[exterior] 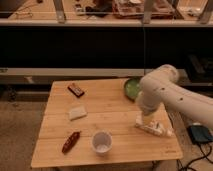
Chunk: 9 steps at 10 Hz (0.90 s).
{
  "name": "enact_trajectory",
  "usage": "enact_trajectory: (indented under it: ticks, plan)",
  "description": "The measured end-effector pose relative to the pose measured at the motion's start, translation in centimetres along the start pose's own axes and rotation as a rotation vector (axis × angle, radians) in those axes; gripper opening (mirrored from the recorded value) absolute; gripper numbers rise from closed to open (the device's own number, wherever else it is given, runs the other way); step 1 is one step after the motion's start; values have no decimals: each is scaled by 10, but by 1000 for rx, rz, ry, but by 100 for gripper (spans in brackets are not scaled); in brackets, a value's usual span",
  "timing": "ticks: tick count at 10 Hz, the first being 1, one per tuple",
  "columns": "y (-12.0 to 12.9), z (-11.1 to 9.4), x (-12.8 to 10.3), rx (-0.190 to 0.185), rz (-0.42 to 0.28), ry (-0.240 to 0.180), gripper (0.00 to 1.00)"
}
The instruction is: Place the pepper in the ceramic cup
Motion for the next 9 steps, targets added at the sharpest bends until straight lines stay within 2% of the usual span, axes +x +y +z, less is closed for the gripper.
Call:
enact_trajectory:
  ticks: [1,2,4,6,7,9]
  plan:
    - [0,4,-54,-9,-86,-48,65]
    - [1,6,-81,-19,-123,-80,65]
    - [3,8,-147,-49,-196,-172,65]
    - [-5,-1,-185,-36,-245,-215,65]
    - [-11,-10,-209,-17,-276,-243,65]
    - [-17,-16,-240,17,-319,-287,65]
